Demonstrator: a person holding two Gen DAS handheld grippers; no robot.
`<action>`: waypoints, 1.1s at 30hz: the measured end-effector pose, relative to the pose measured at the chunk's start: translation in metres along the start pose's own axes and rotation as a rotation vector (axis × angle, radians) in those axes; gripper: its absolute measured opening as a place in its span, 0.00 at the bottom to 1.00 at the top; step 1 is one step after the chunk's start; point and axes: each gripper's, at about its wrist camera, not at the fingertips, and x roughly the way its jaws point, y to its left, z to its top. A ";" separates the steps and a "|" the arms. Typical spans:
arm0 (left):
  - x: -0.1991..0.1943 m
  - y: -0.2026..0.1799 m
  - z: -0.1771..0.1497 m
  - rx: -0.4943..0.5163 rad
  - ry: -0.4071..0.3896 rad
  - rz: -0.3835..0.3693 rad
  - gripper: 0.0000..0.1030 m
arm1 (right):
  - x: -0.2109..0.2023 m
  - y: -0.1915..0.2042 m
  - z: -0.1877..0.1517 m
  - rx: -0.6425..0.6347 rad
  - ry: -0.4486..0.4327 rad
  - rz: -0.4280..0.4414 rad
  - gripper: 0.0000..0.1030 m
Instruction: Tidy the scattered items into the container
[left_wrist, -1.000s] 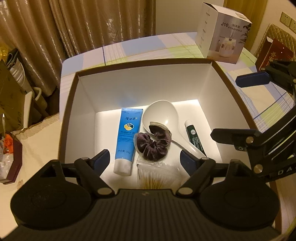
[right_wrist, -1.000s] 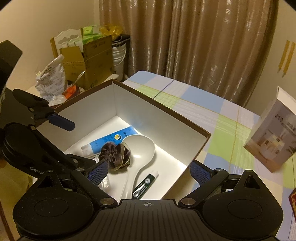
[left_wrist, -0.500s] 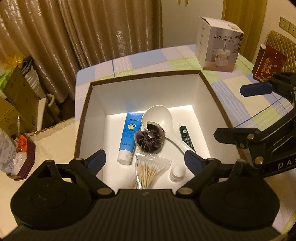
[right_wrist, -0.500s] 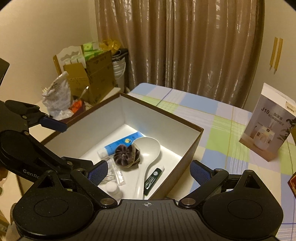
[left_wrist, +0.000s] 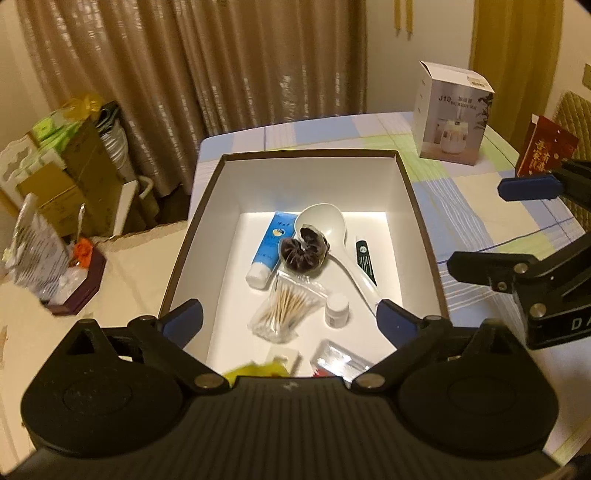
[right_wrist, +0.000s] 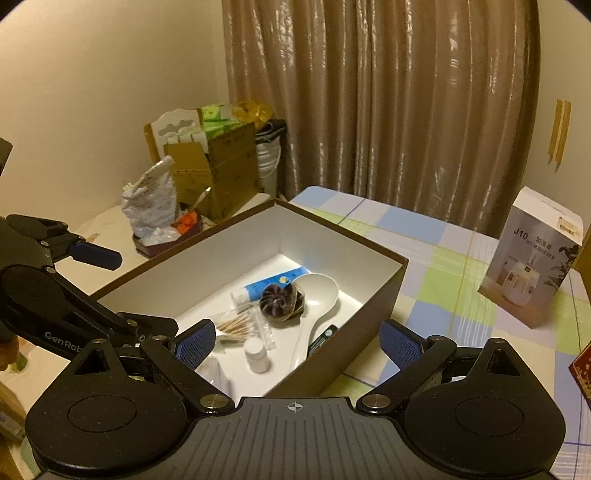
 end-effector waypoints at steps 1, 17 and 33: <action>-0.005 -0.003 -0.003 -0.011 -0.002 0.009 0.97 | -0.005 0.000 -0.003 -0.004 -0.002 0.007 0.97; -0.069 -0.067 -0.049 -0.129 -0.035 0.172 0.99 | -0.062 -0.017 -0.046 -0.055 0.017 0.126 0.97; -0.093 -0.131 -0.075 -0.260 -0.019 0.206 0.99 | -0.096 -0.046 -0.075 -0.121 0.021 0.185 0.97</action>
